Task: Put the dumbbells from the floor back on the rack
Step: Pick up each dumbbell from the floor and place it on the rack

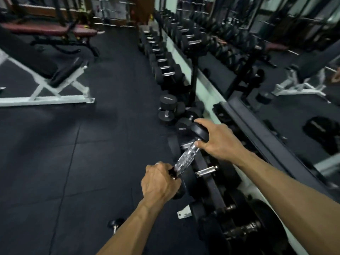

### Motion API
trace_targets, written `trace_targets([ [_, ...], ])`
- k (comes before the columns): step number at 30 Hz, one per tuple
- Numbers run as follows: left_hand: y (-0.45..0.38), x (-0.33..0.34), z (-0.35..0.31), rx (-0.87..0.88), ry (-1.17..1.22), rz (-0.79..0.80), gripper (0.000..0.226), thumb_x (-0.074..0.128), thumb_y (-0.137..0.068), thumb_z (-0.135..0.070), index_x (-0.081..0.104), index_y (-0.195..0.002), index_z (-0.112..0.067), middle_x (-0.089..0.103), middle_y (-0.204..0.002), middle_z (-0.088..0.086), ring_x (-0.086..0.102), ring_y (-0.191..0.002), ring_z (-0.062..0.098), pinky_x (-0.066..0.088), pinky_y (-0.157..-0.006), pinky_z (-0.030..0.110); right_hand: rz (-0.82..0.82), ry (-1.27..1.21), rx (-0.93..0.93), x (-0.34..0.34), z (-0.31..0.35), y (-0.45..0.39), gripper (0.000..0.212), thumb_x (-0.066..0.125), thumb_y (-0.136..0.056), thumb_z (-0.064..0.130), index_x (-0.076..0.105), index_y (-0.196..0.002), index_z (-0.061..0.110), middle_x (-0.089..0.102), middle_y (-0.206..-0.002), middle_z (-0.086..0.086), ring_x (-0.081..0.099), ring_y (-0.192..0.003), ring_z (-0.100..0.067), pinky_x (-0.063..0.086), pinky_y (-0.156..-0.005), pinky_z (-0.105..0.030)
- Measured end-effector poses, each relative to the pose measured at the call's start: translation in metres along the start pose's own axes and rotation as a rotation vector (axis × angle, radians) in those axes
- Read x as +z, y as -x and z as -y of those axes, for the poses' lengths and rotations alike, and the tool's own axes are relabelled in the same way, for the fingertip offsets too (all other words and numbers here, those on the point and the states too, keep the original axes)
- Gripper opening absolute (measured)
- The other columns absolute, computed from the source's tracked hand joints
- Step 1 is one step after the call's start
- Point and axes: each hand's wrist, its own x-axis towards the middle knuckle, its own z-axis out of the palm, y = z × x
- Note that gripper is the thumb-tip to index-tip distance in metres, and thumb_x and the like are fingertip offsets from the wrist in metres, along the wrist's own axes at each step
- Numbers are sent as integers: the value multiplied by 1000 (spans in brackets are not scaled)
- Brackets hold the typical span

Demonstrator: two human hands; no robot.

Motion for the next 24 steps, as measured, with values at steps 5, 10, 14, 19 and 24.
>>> trace_targets([
  [5,-21,32,-56,97,17,75,8,65,-74,-27,61,-67,-23,58,-69,-9,58,-83,19,40,-52,28,-38,-12,83,-33,-57,3,71,77,-79,34,42,-141,35,72,-106,1,67,-99,-23,51,-95,-44],
  [10,-38,87,-119,174,4,179,3,66,-72,-26,65,-74,-24,61,-72,-11,60,-83,19,47,-56,28,-68,-14,197,-59,-147,12,71,78,-79,34,44,-141,34,69,-119,0,64,-106,-24,49,-96,-46],
  [14,-49,141,-174,193,-16,266,7,66,-74,-27,67,-81,-29,65,-78,-9,62,-88,18,50,-61,29,-37,-54,261,-74,-224,19,63,78,-79,31,49,-135,33,69,-112,6,65,-102,-19,50,-94,-43],
  [19,-55,207,-232,224,-66,385,14,63,-76,-28,69,-88,-26,64,-81,-8,61,-97,20,51,-68,30,-6,-43,385,-82,-316,36,65,78,-77,35,47,-134,36,68,-115,4,63,-105,-24,50,-94,-44],
  [24,-57,255,-279,234,-132,505,17,61,-74,-31,70,-88,-26,62,-83,-6,57,-100,21,50,-73,31,8,-77,478,-93,-383,54,67,78,-77,33,47,-136,35,69,-114,4,64,-105,-23,49,-97,-44],
])
